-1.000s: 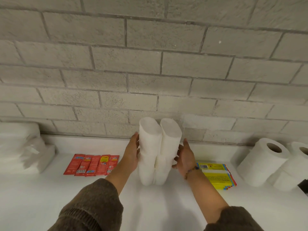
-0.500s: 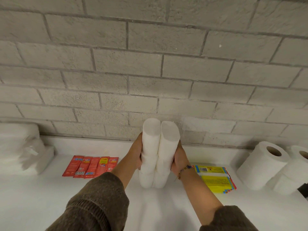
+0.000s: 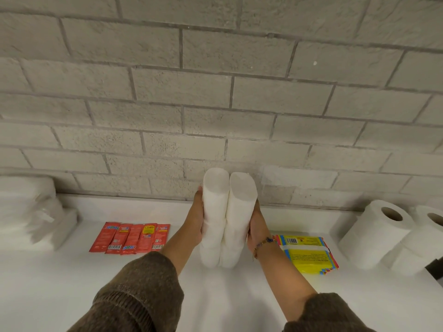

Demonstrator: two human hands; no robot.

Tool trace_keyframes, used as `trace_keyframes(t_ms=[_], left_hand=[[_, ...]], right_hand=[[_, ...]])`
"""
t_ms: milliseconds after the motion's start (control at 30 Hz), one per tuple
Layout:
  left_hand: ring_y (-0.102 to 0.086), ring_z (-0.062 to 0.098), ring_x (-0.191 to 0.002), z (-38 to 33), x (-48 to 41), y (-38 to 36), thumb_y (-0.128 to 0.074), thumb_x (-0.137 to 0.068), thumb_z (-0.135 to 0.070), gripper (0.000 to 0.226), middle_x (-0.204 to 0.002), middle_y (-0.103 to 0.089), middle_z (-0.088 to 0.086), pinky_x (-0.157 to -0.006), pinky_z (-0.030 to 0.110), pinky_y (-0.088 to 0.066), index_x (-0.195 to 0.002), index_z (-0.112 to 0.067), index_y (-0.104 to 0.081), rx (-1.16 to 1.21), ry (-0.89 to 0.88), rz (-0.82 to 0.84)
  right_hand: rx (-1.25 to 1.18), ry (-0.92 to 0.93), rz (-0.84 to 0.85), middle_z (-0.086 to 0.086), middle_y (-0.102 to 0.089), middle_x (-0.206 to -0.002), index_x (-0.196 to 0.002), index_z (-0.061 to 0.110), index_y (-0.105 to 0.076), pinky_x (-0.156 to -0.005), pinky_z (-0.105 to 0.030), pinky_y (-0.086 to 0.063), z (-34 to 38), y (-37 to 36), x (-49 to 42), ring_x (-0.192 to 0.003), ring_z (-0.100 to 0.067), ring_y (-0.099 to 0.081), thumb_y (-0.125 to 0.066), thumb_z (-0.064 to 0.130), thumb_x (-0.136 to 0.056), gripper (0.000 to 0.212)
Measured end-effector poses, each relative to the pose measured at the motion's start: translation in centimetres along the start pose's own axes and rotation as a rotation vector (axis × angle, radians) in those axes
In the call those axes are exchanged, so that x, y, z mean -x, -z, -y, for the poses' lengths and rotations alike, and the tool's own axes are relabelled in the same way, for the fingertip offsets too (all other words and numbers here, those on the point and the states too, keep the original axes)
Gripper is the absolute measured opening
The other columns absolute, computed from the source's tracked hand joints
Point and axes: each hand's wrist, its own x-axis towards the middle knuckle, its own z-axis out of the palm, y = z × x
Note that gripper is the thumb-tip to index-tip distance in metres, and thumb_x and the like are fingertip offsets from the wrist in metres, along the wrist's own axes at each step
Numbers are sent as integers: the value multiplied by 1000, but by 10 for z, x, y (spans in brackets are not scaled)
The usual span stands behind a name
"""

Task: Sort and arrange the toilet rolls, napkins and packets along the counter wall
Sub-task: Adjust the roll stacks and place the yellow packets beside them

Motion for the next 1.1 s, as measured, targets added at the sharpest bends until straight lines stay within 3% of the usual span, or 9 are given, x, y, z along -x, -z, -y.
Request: trace_keyframes(t_ms=[67, 133, 367, 567, 700, 833, 900, 967, 1100], left_hand=[[-63, 17, -83, 7, -3, 7, -31, -91, -62, 51, -96, -68, 3, -69, 31, -51, -95, -20, -61, 8, 1, -36], [-63, 20, -83, 12, 1, 11, -34, -85, -70, 63, -93, -68, 5, -63, 32, -48, -109, -18, -62, 4, 89, -53], [-58, 34, -117, 35, -10, 7, -46, -72, -80, 78, -127, -61, 14, -102, 59, -41, -124, -24, -60, 66, 48, 50], [-59, 31, -116, 28, -6, 7, -41, -74, -79, 77, -126, -62, 13, -103, 55, -42, -124, -24, -60, 43, 70, 40], [-60, 28, -109, 24, 1, 13, -29, -86, -71, 75, -128, -59, 12, -88, 39, -50, -130, -15, -52, 5, 69, -72], [-27, 24, -141, 34, 4, 34, -27, -89, -67, 72, -153, -29, 3, -115, 44, -16, -144, -21, -31, 23, 28, -248], [-25, 24, -141, 52, 9, 43, -29, -91, -62, 67, -154, -28, 3, -116, 46, -13, -144, -20, -34, 20, 22, -336], [-28, 25, -140, 78, 25, 44, -32, -95, -51, 58, -152, -31, 5, -116, 45, -17, -144, -19, -35, 20, 35, -383], [-33, 26, -137, 135, 62, 28, -39, -96, -35, 50, -148, -37, 8, -114, 38, -23, -142, -13, -38, 36, 91, -378]], right_hand=[[-14, -3, 4, 4, -76, -80, -91, 26, -68, -65, -28, -54, -4, 2, 0, -71, -8, -72, -27, 57, -95, 52], [-56, -32, -10, -2, -75, -95, -89, 27, -75, -79, -37, -52, -10, 4, -3, -86, -17, -71, -28, 64, -90, 60], [-109, -43, -71, -9, -69, -113, -99, 26, -74, -105, -52, -40, -20, -1, -15, -110, -30, -61, -33, 70, -87, 61], [-101, -43, -41, -10, -69, -114, -109, 22, -68, -104, -50, -41, -21, 1, -16, -110, -30, -61, -31, 67, -89, 61], [33, -45, -96, -2, -75, -90, -99, 20, -66, -75, -29, -54, -13, 6, -6, -83, -14, -70, -29, 65, -90, 59], [298, -78, -239, -3, -33, -150, -144, 20, -32, -114, -38, -20, -6, 25, 16, -139, -21, -29, -26, 67, -88, 73], [436, -43, -303, -5, -45, -141, -139, 17, -39, -105, -34, -29, -10, 39, 31, -129, -21, -41, -25, 72, -85, 78], [554, 33, -379, -4, -60, -111, -126, 11, -52, -81, -26, -39, -17, 64, 55, -94, -12, -54, -33, 80, -75, 88], [694, 164, -421, -1, -58, -105, -110, 13, -56, -78, -25, -34, -28, 112, 106, -94, -15, -50, -42, 30, -98, 25]])
